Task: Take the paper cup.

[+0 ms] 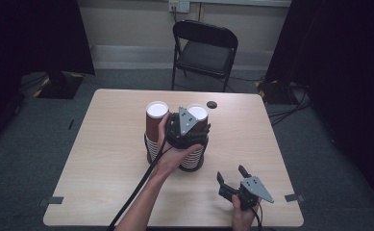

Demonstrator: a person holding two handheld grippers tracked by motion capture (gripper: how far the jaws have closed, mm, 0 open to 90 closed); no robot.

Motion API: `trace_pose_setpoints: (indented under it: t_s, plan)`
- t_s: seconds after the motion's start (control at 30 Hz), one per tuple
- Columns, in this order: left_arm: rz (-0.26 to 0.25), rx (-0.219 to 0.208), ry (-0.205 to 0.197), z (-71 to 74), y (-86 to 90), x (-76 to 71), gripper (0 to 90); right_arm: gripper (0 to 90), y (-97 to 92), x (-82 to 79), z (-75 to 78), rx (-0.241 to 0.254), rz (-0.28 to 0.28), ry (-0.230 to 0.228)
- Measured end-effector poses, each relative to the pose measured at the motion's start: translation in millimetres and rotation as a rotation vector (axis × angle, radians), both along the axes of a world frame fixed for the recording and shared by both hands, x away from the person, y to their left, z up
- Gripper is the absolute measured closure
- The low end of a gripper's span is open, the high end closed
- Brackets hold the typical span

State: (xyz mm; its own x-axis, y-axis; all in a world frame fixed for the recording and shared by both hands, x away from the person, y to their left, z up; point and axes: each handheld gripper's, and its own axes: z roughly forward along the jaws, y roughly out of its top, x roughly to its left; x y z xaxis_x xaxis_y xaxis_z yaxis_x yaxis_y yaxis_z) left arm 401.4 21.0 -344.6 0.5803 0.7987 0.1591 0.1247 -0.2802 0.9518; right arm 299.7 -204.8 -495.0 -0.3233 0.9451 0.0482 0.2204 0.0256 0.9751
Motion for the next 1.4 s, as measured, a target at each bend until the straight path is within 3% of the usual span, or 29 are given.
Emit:
trace_pose_setpoints:
  t_s: [0.73,0.97,1.13,1.23,1.4]
  plan:
    - [-0.011,-0.045,0.044,3.6,1.8,4.4,18.8,14.9,-0.2,0.2,-0.1,0.001,0.001,0.000]
    - [0.001,-0.052,0.041,4.4,2.4,1.8,18.7,14.9,-0.5,0.2,-0.1,0.004,0.002,0.000]
    - [0.001,-0.088,0.032,8.0,3.8,1.0,18.8,15.0,-0.4,0.6,-0.1,0.002,0.006,0.002]
    - [0.006,-0.099,-0.006,11.8,4.0,-2.0,18.8,15.1,-0.8,0.5,-0.1,0.006,0.004,0.000]
    - [0.000,-0.120,-0.013,16.9,7.7,-1.7,18.8,15.1,-0.7,0.4,-0.1,0.004,0.003,-0.001]
